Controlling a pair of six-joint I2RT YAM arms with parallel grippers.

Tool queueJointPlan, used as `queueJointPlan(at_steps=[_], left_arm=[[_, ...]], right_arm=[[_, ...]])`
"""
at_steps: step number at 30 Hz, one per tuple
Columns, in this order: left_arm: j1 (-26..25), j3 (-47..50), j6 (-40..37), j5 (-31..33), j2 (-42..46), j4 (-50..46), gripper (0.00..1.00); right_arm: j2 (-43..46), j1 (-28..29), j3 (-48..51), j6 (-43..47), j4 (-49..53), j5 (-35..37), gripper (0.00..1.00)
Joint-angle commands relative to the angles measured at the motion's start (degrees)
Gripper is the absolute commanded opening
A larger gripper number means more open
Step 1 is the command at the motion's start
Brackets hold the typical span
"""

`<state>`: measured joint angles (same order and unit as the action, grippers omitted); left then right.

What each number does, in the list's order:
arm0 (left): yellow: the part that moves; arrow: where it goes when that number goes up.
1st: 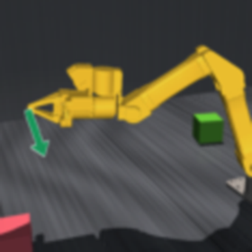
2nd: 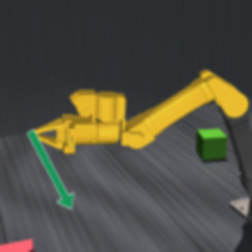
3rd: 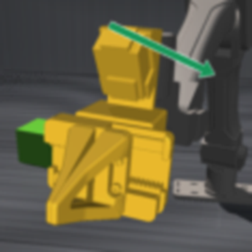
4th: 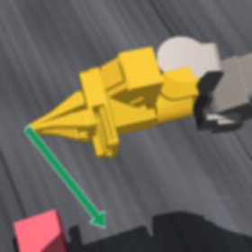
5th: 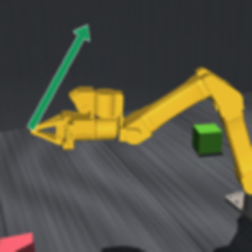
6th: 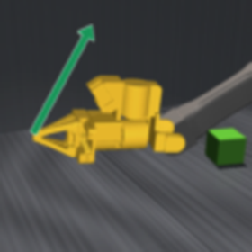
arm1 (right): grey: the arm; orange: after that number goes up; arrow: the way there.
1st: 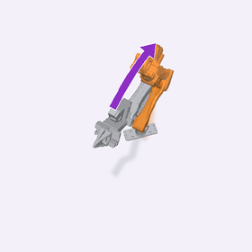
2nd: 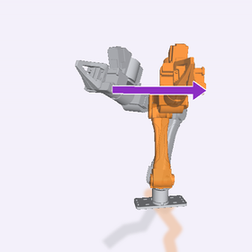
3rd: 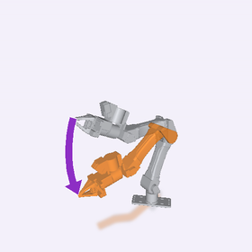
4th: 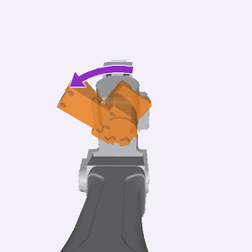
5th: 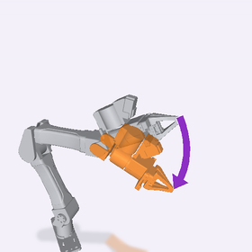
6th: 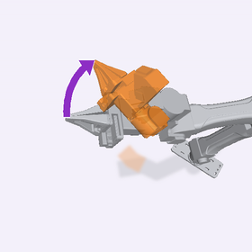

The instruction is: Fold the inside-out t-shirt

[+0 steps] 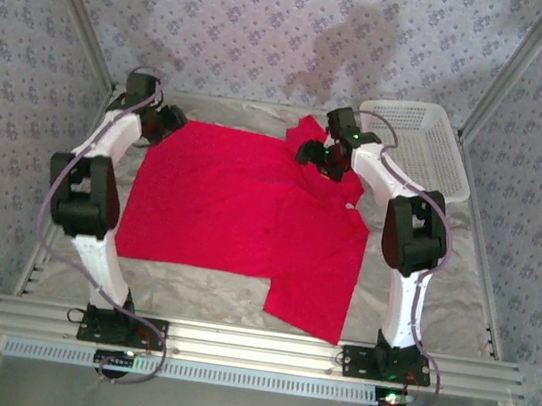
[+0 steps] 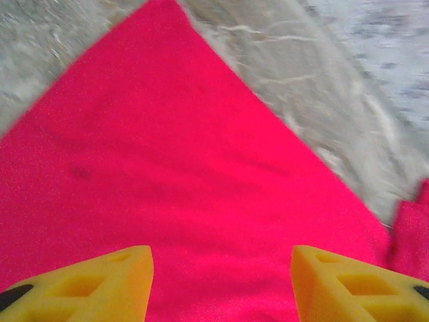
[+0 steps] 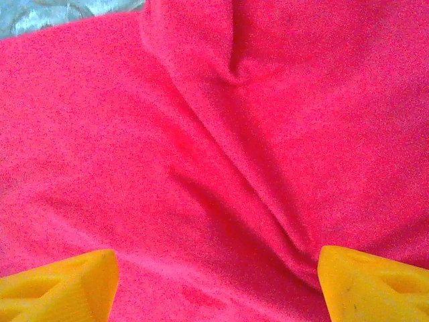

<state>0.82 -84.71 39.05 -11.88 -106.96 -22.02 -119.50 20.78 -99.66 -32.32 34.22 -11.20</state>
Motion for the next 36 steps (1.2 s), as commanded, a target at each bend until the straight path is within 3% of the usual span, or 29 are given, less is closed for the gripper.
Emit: queueJointPlan(at_steps=[1,7,10,15,18,23,27,30,36], left_arm=[[0.6,11.4,3.6,-3.7,1.8,12.9,0.56],[4.7,14.1,4.5,-8.2,-4.0,15.8,0.56],[8.3,12.8,5.3,-10.0,-8.9,14.8,0.56],[13.6,13.8,5.7,-8.0,-10.7,13.9,0.56],[15.3,12.8,5.1,-6.3,-11.0,13.3,0.56],[14.9,9.2,4.4,-4.7,-11.1,12.9,0.56],[11.3,5.3,1.4,-4.8,-8.7,9.7,0.57],[7.0,3.7,-1.9,-3.1,-4.9,5.0,0.57],[0.4,9.9,-3.0,-3.0,1.7,4.8,0.58]], right_arm=[[-5.1,0.7,-3.0,0.9,0.5,3.3,0.80],[-16.2,-0.1,-15.1,-2.5,-1.8,2.3,0.80],[-23.8,-0.8,-25.4,-6.6,5.8,5.4,0.80],[-33.3,-1.7,-38.0,-10.0,10.2,6.4,0.78],[-35.5,-2.1,-40.7,-11.4,8.3,7.9,0.76],[-36.4,-3.2,-45.1,-11.0,4.1,8.3,0.76],[-35.0,-4.0,-50.5,-8.7,4.2,-0.6,0.77],[-28.3,-3.5,-45.2,-6.4,4.4,-5.8,0.78],[-10.2,-1.6,-15.8,-4.3,-1.8,-5.9,0.80]])
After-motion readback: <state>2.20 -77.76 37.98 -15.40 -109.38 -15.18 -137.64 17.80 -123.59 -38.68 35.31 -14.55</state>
